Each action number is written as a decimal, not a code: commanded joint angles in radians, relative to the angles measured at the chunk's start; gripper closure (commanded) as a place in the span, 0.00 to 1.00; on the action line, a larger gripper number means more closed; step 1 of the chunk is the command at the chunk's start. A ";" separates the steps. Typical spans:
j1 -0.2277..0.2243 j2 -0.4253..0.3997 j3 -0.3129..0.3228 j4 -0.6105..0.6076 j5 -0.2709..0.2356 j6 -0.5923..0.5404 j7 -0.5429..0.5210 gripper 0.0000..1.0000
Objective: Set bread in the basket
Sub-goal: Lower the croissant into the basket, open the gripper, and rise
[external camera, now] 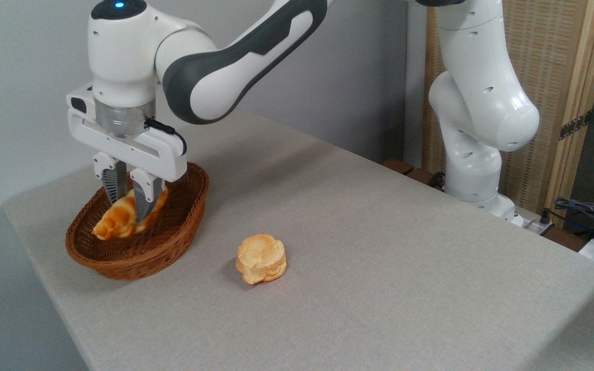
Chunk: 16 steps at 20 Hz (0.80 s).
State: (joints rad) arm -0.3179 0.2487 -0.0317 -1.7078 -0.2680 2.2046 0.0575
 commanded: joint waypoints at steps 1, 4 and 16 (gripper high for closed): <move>0.003 0.034 -0.013 0.027 -0.017 0.046 -0.047 0.00; 0.003 0.041 -0.028 0.027 -0.017 0.049 -0.047 0.00; 0.017 -0.009 -0.013 0.077 0.067 0.044 -0.140 0.00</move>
State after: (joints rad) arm -0.3069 0.2755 -0.0531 -1.6346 -0.2631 2.2542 -0.0724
